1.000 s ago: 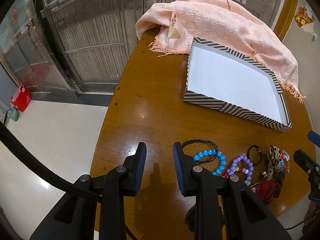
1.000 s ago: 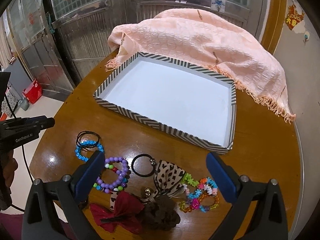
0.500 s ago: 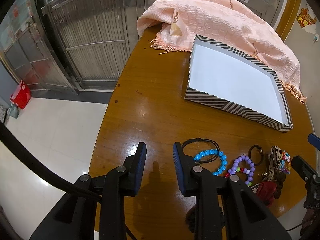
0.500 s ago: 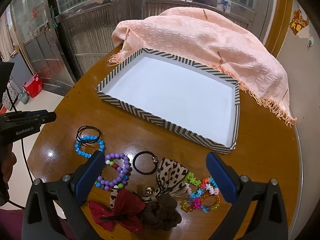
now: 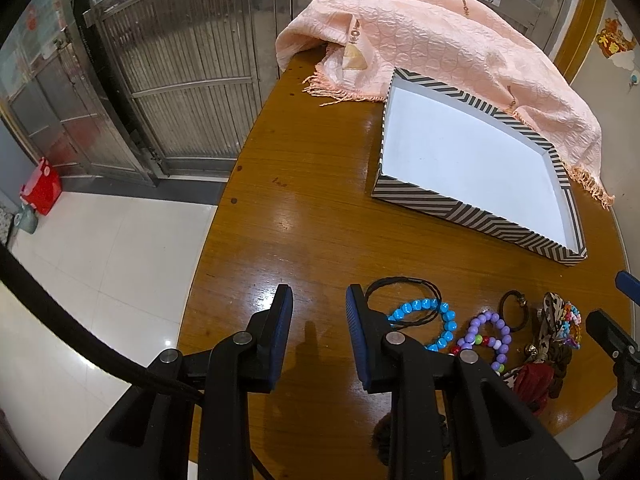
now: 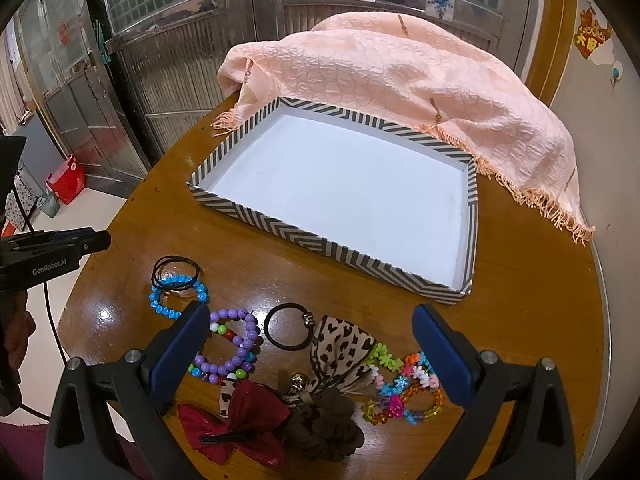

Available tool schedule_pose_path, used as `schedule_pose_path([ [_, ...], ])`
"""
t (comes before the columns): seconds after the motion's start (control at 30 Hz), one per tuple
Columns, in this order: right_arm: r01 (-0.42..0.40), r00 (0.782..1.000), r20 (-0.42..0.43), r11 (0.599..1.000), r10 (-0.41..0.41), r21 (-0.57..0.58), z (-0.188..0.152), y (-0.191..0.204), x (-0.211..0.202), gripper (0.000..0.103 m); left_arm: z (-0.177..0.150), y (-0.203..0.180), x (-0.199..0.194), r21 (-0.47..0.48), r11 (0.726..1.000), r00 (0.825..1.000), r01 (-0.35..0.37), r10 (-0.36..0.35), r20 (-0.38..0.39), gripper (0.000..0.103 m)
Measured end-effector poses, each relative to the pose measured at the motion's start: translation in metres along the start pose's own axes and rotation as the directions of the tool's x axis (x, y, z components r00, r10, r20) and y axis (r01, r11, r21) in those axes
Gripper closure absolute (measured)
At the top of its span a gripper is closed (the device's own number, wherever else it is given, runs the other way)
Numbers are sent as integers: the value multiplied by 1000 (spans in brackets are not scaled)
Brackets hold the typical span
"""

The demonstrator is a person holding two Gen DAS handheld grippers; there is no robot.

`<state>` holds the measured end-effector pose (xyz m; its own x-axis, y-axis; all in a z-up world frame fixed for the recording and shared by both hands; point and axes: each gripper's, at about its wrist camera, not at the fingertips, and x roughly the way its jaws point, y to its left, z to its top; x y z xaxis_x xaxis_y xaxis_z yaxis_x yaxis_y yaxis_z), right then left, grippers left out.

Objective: Organize jewelry

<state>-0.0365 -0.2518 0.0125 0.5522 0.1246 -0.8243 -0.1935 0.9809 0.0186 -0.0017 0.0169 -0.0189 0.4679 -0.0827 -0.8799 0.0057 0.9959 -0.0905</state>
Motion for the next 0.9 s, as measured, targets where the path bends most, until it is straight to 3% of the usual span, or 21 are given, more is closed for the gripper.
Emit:
schedule_pose_path([
  [0.33, -5, 1000, -11, 1000, 5, 8, -1, -1, 3, 0, 1, 7, 4, -16, 1000, 1000, -2, 2, 3, 76],
  [0.9, 6, 1000, -16, 1000, -6, 18, -5, -13, 3, 0, 7, 2, 17, -49, 997, 996, 63, -65, -56, 76],
])
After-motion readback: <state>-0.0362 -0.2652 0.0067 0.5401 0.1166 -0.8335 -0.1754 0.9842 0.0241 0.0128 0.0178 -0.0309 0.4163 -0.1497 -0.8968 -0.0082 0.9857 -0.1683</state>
